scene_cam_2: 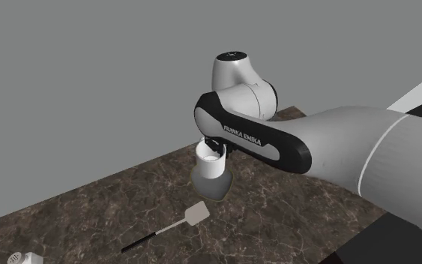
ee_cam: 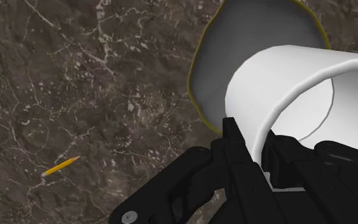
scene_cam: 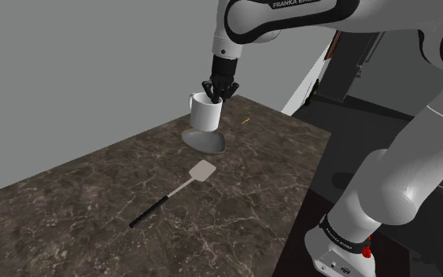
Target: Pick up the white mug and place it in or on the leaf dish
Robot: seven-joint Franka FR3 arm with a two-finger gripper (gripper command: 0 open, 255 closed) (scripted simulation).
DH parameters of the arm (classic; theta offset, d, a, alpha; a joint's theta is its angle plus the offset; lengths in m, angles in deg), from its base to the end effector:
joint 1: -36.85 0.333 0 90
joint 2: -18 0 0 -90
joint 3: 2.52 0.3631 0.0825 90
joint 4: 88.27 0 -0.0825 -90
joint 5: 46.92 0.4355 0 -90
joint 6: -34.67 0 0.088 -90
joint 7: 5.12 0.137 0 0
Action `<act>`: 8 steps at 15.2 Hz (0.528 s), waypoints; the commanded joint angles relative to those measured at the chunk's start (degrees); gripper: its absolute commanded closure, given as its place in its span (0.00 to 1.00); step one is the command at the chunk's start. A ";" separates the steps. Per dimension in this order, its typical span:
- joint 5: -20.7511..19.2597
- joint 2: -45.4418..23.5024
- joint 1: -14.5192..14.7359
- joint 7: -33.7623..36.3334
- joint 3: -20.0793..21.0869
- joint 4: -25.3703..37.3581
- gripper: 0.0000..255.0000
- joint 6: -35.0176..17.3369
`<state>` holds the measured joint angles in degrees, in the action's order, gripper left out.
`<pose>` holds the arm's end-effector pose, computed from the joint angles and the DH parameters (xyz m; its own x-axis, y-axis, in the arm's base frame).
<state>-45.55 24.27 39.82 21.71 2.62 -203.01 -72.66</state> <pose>0.5607 0.0838 0.5042 0.9442 -0.3284 -0.0240 -0.3285 -0.9445 -0.0023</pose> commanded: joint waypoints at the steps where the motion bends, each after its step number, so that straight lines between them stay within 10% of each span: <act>1: -0.01 -0.27 0.03 0.06 0.05 -1.17 1.00 -1.50; 8: -0.06 -1.32 0.06 0.06 0.10 -5.02 1.00 -6.40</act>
<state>-45.61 22.99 39.90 21.81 2.75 -207.60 -78.52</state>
